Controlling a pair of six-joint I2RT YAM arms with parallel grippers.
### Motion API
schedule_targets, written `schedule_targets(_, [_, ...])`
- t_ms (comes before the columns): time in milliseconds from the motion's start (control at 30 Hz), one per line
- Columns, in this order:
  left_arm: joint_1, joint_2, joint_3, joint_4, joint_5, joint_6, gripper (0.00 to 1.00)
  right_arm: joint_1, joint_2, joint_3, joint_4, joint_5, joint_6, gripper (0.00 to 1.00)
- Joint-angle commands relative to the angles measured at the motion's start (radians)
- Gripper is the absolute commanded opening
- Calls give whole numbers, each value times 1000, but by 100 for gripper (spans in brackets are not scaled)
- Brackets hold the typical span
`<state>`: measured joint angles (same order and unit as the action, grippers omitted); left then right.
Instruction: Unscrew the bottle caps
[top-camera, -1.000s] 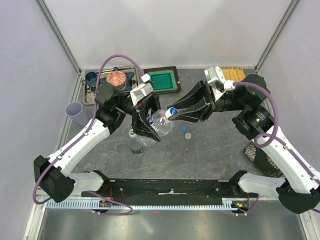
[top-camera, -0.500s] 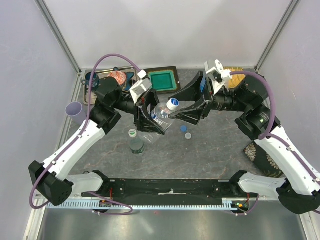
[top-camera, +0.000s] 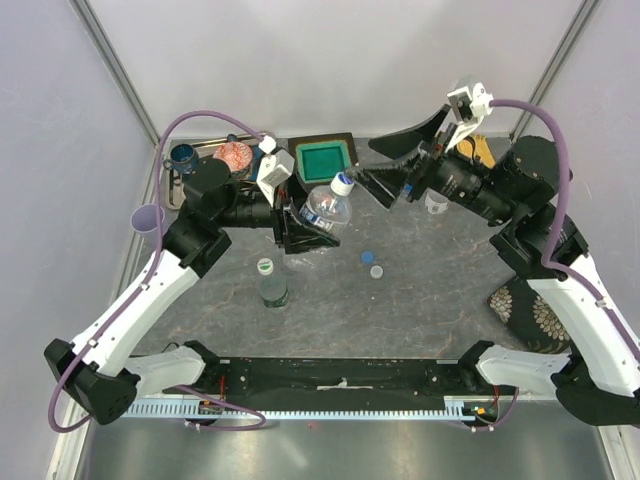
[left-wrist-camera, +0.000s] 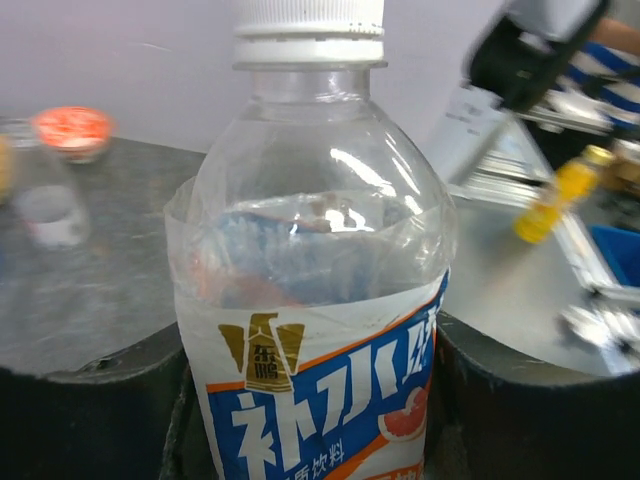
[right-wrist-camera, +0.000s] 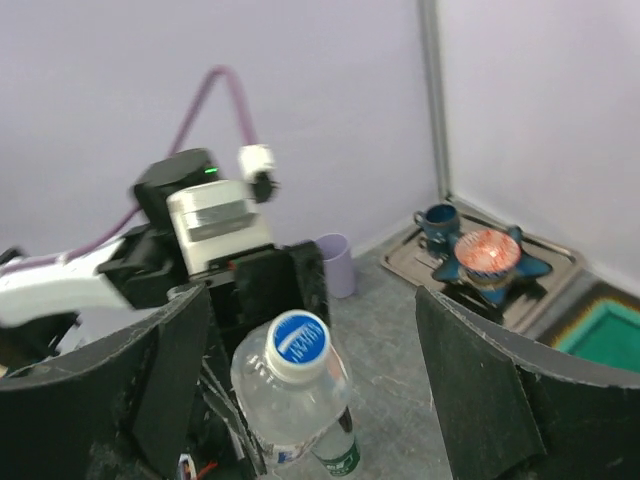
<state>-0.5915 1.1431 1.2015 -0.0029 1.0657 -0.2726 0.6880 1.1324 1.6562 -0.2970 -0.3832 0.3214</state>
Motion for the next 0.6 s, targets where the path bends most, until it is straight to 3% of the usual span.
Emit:
schedule_targets(0, [-46,-69,-14,-60,-417,160,42,1,27,19,-50,251,114,88])
schedule_targets(200, [-189,-103,-75,-49,-913,304,44,1,55,25,-60,322,206,86])
schedule_targets(300, [-258,-91,-86,-37,-1092,354,45,4,73,34,-60,345,226,85])
schedule_targets(567, [-326,-51,-68,-32,-1225,392,45,44,139,56,-71,368,234,82])
